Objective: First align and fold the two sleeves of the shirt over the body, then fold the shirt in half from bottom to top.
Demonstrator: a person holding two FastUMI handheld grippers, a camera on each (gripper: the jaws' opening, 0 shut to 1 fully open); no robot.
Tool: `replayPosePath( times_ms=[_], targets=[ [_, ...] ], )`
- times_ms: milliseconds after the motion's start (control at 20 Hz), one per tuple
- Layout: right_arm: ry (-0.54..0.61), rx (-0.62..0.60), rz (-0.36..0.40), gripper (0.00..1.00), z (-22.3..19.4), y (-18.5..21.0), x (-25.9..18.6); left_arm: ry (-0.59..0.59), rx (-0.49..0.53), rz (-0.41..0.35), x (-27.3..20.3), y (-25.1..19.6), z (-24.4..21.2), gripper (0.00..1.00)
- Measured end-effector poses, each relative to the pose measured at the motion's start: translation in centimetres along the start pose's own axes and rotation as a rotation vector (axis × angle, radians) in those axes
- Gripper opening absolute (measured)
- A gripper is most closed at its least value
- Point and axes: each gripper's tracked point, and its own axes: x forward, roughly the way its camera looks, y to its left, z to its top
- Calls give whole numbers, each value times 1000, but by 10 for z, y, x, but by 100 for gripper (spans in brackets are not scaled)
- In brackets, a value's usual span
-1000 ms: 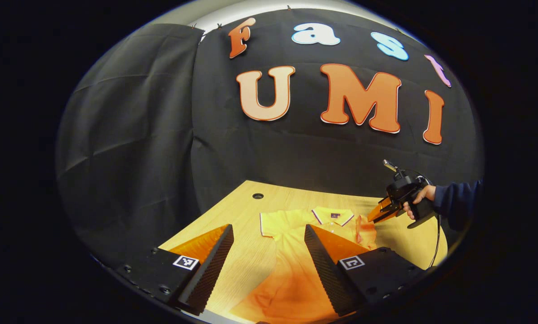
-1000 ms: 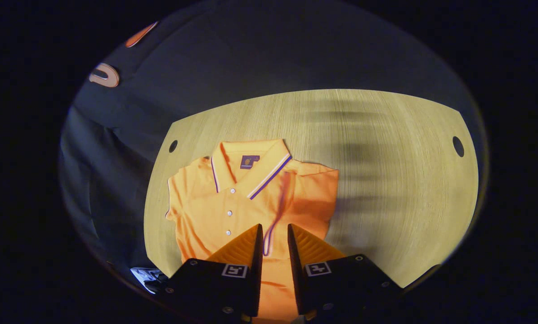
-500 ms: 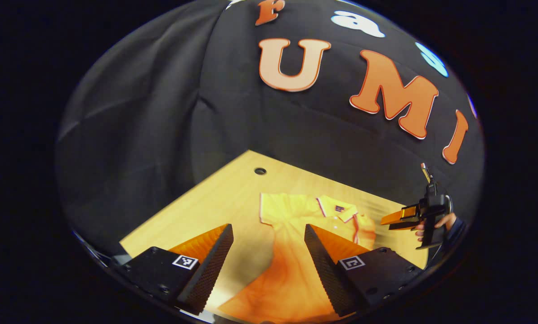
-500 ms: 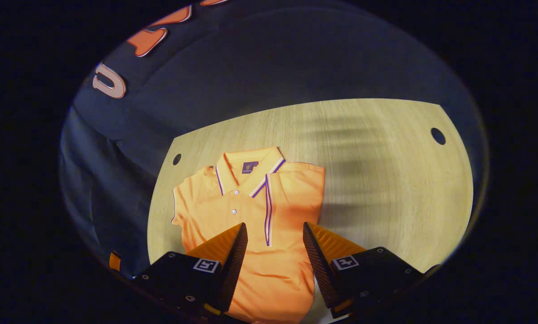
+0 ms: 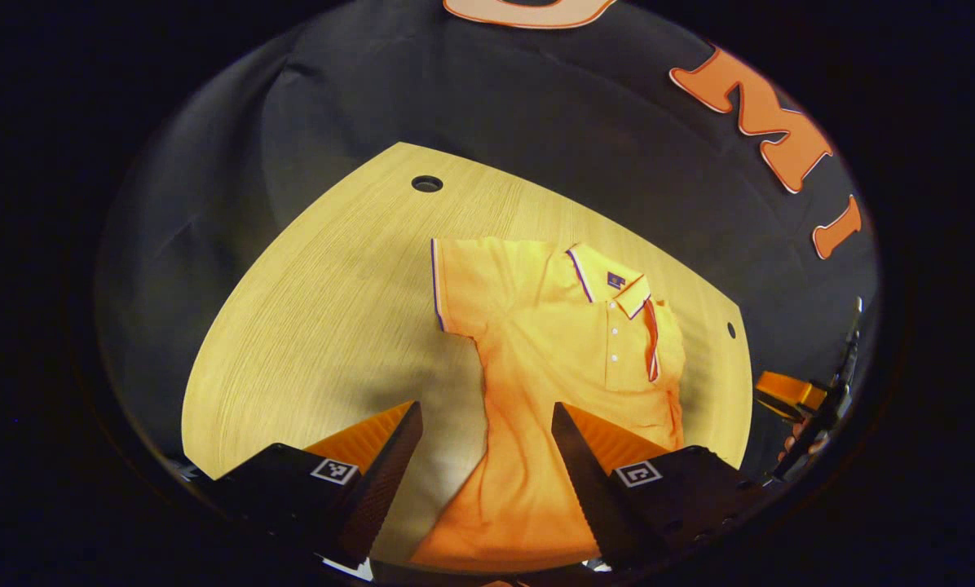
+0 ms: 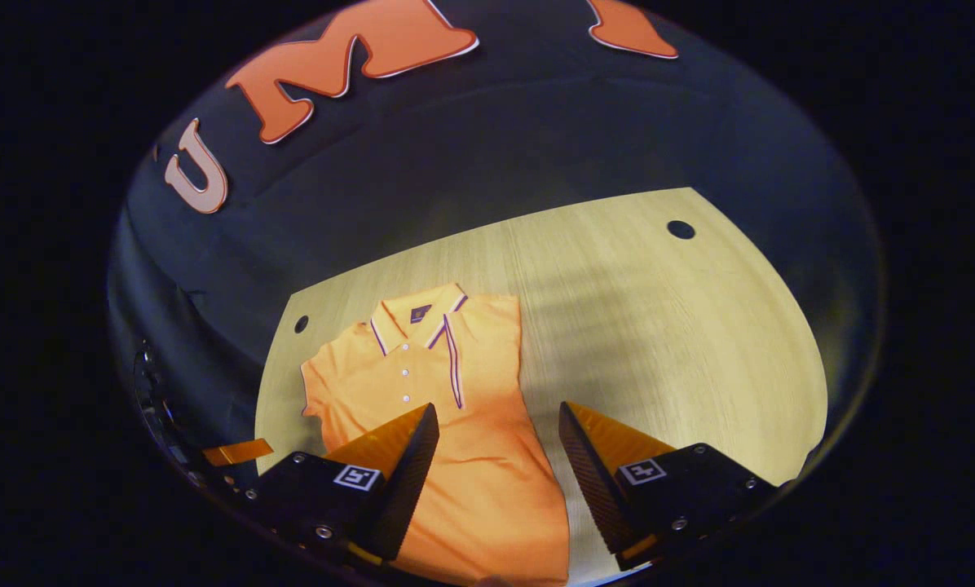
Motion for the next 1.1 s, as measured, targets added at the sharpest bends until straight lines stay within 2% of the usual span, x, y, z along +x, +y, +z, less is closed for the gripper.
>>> replayPosePath(
  times_ms=[150,350,400,450,700,850,1100],
  targets=[
    [-45,67,-55,91,-25,-10,-27,92,19,29,28,12,15,98],
    [-99,123,-126,91,-56,-21,-59,193,52,29,69,15,30,96],
    [-106,128,-145,91,-64,-25,-66,210,62,39,78,19,35,92],
    [-112,132,-164,91,-70,-29,-73,227,68,51,87,21,39,95],
    [-127,162,-218,92,-95,-36,-96,280,44,124,125,37,62,96],
    [-127,160,-266,92,-110,-43,-103,299,66,167,142,45,73,87],
    [-129,200,-248,92,-121,-36,-111,315,78,232,165,58,89,90]
  ],
)
